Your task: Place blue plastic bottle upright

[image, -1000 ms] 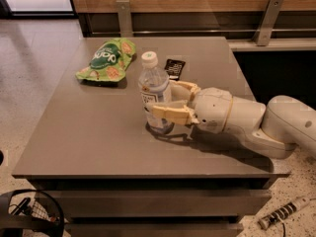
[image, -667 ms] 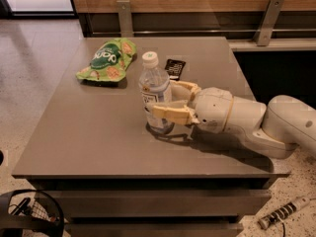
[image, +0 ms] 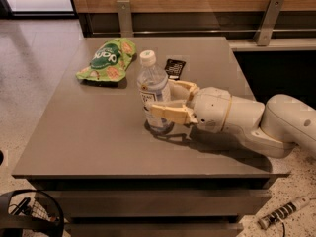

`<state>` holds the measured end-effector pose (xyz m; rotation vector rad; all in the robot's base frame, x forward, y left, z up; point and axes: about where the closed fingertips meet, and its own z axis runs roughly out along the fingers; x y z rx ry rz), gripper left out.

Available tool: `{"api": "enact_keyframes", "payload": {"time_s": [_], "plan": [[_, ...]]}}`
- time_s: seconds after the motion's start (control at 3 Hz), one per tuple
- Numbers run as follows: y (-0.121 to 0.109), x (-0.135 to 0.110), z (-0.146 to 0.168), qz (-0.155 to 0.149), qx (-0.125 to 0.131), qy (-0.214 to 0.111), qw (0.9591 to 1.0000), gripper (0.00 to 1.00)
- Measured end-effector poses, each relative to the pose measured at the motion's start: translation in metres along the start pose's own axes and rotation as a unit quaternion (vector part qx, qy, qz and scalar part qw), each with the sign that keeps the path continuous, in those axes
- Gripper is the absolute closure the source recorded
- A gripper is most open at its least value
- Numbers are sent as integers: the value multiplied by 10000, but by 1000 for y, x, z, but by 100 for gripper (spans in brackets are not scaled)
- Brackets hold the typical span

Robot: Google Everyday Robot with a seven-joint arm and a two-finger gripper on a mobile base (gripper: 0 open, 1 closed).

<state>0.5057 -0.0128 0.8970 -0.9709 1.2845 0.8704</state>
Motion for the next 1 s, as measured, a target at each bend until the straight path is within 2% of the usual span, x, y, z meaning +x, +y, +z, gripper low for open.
{"api": "enact_keyframes", "payload": {"time_s": [0.33, 0.67, 1.0], "plan": [[1, -1, 2, -6, -21, -2, 10000, 17], [3, -2, 4, -13, -43, -5, 10000, 0], [3, -2, 4, -13, -43, -5, 10000, 0]]}}
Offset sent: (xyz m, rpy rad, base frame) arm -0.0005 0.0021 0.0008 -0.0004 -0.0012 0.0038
